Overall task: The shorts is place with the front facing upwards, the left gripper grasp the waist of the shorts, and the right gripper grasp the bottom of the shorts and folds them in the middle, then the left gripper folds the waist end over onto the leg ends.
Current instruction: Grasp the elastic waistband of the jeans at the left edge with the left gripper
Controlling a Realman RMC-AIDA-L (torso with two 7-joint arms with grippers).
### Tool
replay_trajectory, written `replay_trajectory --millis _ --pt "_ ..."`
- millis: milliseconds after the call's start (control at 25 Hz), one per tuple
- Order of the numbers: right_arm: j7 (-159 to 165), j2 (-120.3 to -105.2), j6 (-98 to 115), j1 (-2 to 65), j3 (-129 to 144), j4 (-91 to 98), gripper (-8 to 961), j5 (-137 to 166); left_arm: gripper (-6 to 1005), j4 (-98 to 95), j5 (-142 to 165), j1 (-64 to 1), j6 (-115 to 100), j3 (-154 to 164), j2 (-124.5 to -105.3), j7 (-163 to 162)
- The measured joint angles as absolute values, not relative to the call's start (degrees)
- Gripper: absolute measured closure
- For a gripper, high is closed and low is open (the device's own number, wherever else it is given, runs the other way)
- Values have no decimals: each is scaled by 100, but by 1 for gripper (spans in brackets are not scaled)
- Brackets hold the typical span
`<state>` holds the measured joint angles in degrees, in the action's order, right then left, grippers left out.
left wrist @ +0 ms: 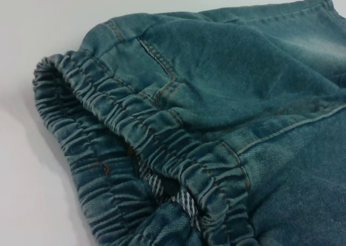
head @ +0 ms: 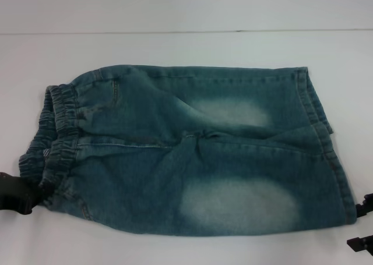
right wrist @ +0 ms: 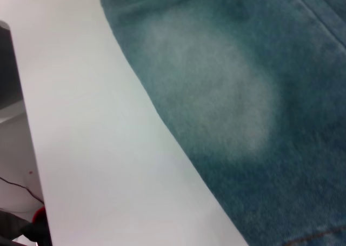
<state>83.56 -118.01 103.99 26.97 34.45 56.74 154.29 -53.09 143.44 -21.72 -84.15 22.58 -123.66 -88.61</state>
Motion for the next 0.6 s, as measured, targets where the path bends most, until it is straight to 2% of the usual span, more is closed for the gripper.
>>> replay_trajectory --millis 600 --pt "7963 -11858 10258 2830 3437 5446 191 15338 961 -5254 14360 -2159 -8374 2258 -12371 -8855"
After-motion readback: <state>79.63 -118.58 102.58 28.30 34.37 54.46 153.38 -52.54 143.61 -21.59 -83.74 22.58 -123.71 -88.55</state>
